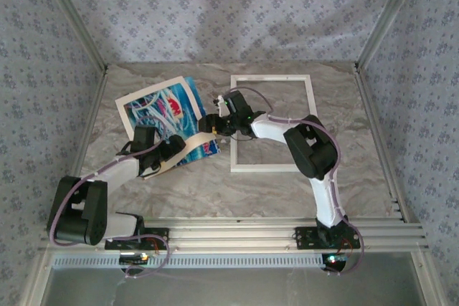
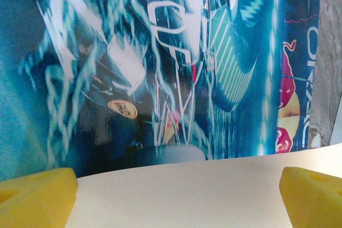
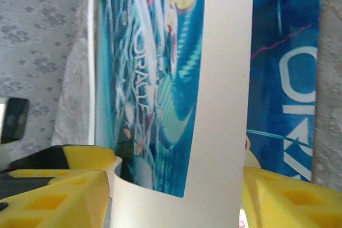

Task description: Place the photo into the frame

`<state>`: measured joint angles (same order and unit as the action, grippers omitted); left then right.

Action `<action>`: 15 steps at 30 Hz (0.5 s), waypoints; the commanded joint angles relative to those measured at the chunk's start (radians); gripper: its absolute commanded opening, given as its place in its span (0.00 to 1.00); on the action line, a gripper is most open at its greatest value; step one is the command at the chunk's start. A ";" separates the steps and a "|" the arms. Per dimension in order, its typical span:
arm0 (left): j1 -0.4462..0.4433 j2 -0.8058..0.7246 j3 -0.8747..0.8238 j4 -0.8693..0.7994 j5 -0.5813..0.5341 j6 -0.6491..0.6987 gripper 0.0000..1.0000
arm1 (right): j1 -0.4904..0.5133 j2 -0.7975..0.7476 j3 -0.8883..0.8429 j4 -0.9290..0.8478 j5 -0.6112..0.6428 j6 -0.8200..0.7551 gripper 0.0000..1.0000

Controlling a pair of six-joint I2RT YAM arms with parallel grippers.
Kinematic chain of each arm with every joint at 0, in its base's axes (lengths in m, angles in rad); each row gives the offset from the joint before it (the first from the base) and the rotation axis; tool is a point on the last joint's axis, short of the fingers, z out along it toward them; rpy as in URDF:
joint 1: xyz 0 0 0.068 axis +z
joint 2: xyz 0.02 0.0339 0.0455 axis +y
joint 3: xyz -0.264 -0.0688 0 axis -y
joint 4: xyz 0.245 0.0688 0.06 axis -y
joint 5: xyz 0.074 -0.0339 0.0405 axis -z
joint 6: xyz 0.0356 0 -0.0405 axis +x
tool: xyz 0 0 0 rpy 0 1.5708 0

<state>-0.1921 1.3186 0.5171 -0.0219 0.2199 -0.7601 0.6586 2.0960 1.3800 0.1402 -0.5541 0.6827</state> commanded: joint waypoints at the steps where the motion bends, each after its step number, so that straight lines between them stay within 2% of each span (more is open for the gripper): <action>1: -0.004 0.036 -0.014 -0.043 -0.017 0.010 0.98 | 0.006 -0.054 -0.037 0.075 -0.075 0.048 0.75; 9: -0.004 0.047 -0.001 -0.044 -0.015 0.015 0.99 | -0.006 -0.107 -0.117 0.168 -0.094 0.139 0.80; 15: -0.004 0.052 0.004 -0.038 -0.013 0.012 0.98 | -0.008 -0.135 -0.159 0.205 -0.105 0.179 0.78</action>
<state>-0.1921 1.3346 0.5293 -0.0177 0.2195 -0.7570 0.6556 2.0041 1.2331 0.3042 -0.6300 0.8307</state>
